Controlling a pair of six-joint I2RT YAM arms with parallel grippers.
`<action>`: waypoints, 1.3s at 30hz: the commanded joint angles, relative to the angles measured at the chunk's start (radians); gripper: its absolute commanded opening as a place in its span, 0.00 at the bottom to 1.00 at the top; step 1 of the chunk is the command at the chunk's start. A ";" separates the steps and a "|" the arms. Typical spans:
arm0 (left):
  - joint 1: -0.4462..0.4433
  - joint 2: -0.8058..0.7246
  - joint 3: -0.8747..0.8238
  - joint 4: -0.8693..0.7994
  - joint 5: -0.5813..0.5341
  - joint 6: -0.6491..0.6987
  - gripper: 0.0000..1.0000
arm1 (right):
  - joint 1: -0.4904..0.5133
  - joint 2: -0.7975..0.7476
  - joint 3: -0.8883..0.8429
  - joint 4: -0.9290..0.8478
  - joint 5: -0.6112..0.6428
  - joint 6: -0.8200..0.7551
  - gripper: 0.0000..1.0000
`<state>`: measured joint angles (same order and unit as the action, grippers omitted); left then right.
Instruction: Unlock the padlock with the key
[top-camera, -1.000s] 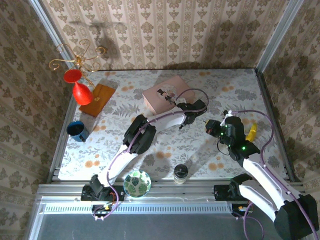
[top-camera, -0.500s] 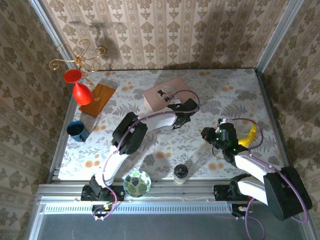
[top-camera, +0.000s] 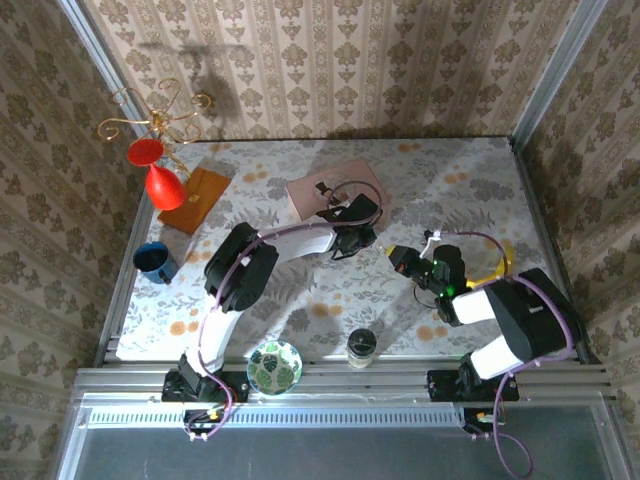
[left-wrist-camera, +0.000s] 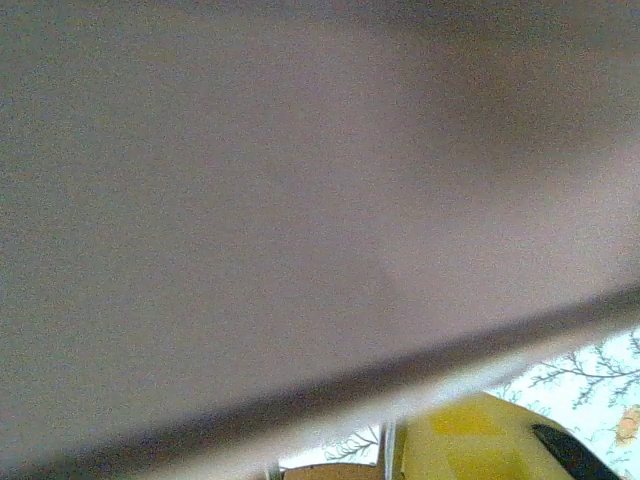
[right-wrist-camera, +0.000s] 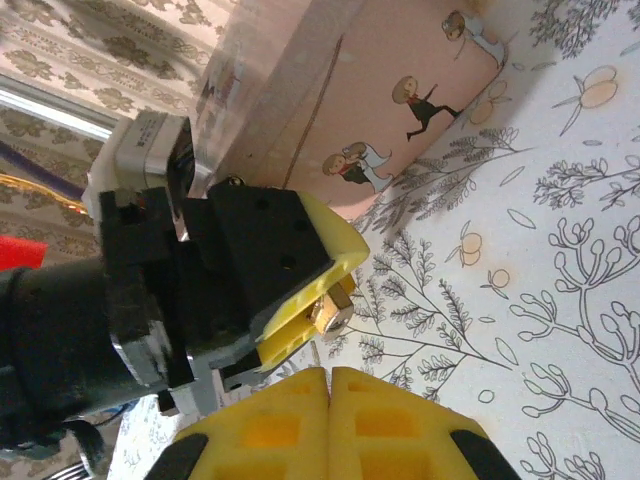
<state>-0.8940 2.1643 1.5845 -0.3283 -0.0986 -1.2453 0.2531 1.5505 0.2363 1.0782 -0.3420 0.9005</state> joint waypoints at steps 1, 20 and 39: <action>-0.004 -0.046 -0.004 0.068 0.074 -0.044 0.00 | -0.002 0.109 -0.006 0.234 -0.032 -0.010 0.00; 0.007 -0.066 -0.014 0.125 0.078 -0.079 0.00 | 0.034 0.202 0.060 0.236 -0.006 -0.065 0.00; 0.011 -0.083 -0.060 0.198 0.105 -0.138 0.01 | 0.044 0.269 0.091 0.239 0.030 -0.055 0.00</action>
<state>-0.8818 2.1380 1.5307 -0.2111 -0.0322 -1.3445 0.2893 1.8065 0.3099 1.2839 -0.3401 0.8593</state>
